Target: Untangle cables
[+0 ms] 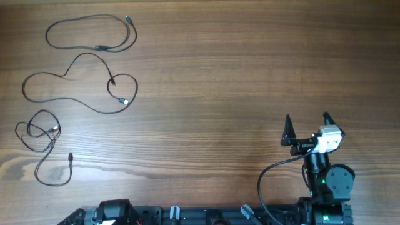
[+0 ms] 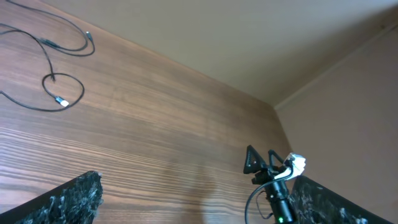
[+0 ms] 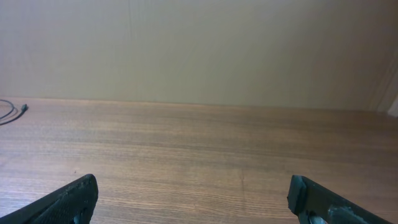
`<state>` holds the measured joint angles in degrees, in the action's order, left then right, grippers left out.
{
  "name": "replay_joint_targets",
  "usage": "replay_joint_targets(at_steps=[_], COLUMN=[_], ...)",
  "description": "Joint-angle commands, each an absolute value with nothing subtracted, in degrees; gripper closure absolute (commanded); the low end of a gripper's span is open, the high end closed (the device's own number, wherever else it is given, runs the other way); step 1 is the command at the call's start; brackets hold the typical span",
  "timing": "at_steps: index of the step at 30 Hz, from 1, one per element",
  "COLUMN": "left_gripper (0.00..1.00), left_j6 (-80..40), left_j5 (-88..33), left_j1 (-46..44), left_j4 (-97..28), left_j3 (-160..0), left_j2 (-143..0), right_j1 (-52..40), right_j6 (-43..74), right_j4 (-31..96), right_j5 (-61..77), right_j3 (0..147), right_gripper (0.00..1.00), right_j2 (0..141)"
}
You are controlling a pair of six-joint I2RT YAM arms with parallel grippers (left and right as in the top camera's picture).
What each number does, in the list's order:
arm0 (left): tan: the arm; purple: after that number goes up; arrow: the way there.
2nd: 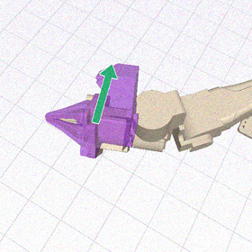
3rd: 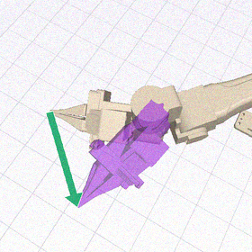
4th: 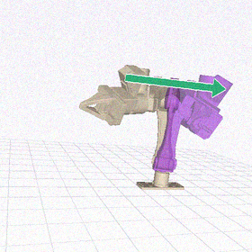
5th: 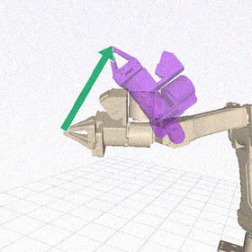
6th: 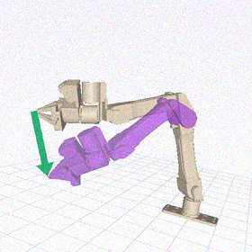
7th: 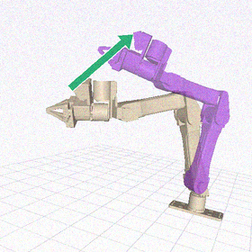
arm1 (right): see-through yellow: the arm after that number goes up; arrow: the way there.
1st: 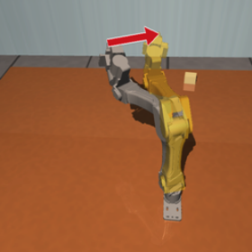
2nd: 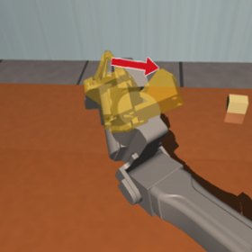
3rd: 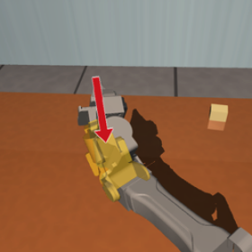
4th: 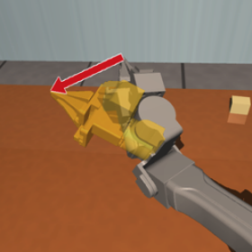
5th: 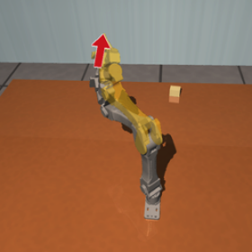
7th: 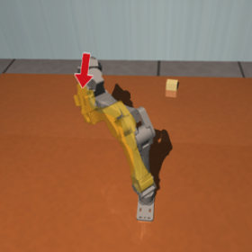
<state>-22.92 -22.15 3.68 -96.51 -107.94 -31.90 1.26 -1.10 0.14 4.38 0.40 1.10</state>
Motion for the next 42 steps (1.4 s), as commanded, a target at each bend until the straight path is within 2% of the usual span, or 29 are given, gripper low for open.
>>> replay_joint_targets(at_steps=[1, 4, 7, 14, 19, 25, 31, 36, 42], left_gripper=[0.00, 0.00, 0.00, 0.00, 0.00, 0.00, 0.00, 0.00, 0.00], left_j6=[-21.67, -21.39, -19.53, -19.51, -19.49, -19.49, -19.33, -10.98, -10.92], left_j5=[-22.87, -22.33, -21.37, -21.56, -18.59, -14.83, -14.22, -13.10, -7.51], left_j1=[3.86, 4.43, 4.34, 4.34, 4.34, 4.34, 4.34, 3.03, 3.03], left_j4=[-96.23, -91.33, -80.14, -39.57, -22.81, -13.41, -11.11, -10.76, -2.17], left_j3=[-105.65, -97.19, -86.08, -48.10, -29.02, -16.34, -13.04, -12.53, -4.32], left_j2=[-31.77, -31.24, -28.36, -14.76, -8.45, -1.58, -0.21, -0.21, -0.21], right_j1=[1.58, 1.58, 1.58, 1.58, 1.58, 1.58, 1.58, 1.58, 1.58], right_j6=[0.03, 0.03, 0.03, 0.05, 0.03, 0.03, 0.03, 0.01, 0.03], right_j4=[0.01, 0.01, 0.01, 0.01, 0.01, 0.01, 0.01, 0.01, 0.01], right_j5=[3.44, 3.44, 3.44, 3.44, 3.44, 3.44, 3.44, 3.44, 3.44], right_j3=[0.32, 0.32, 0.32, 0.32, 0.32, 0.32, 0.32, 0.32, 0.32], right_gripper=[0.00, 0.00, 0.00, 0.00, 0.00, 0.00, 0.00, 0.00, 0.00], right_j2=[0.91, 0.91, 0.91, 0.91, 0.91, 0.91, 0.91, 0.91, 0.91])
